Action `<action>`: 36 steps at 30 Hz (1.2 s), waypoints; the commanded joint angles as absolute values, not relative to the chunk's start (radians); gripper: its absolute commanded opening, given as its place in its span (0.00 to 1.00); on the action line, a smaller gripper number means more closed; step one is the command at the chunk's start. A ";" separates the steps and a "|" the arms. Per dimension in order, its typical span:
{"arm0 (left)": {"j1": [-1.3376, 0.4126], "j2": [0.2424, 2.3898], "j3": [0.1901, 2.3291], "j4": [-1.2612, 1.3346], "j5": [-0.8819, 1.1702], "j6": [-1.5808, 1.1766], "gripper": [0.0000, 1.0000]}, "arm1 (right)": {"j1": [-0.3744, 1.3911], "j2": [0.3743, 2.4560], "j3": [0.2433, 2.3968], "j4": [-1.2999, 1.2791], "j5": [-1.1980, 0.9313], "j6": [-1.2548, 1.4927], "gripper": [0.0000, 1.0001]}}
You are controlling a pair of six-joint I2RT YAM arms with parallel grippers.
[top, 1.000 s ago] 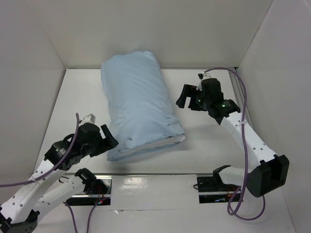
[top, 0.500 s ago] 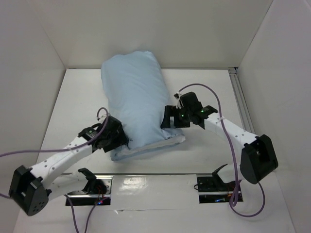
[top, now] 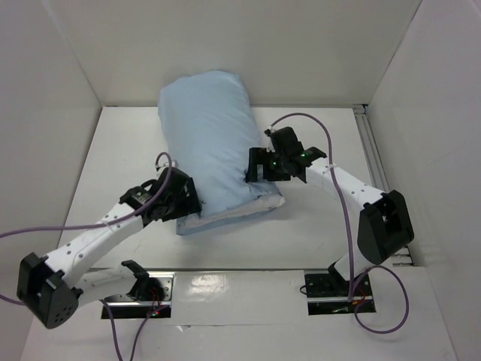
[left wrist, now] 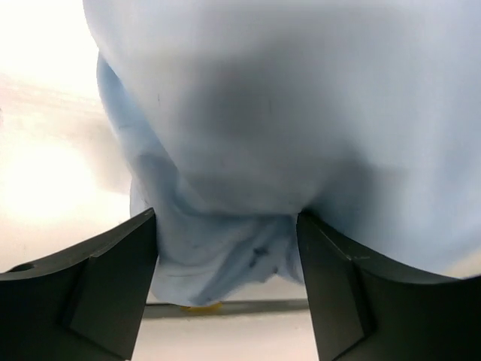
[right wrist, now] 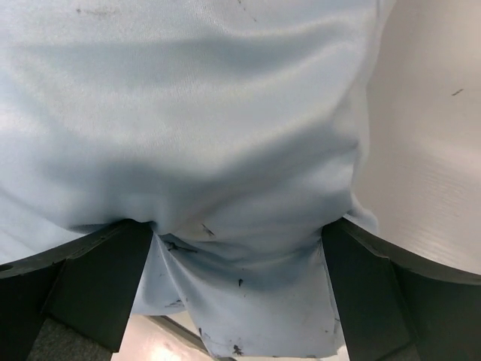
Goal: Put the pillow into the pillowcase
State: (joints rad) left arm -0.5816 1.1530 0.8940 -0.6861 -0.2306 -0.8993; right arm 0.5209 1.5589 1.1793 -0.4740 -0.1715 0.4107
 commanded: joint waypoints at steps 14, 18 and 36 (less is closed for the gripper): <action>-0.680 0.749 0.643 -1.003 -0.387 -1.411 0.85 | 0.454 1.347 1.189 -0.526 -0.117 0.403 0.99; -0.707 0.736 0.620 -1.086 -0.443 -1.517 0.84 | 0.454 1.347 1.189 -0.526 -0.129 0.403 0.99; -0.707 0.641 0.370 -0.734 -0.569 -1.471 0.73 | 0.454 1.328 1.198 -0.539 -0.135 0.423 0.99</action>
State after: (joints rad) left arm -0.7036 0.6823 0.3931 -0.8429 -0.5137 -1.5356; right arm 0.4553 1.3571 1.1763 -0.5385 -0.1379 0.4110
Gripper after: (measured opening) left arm 0.730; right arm 0.993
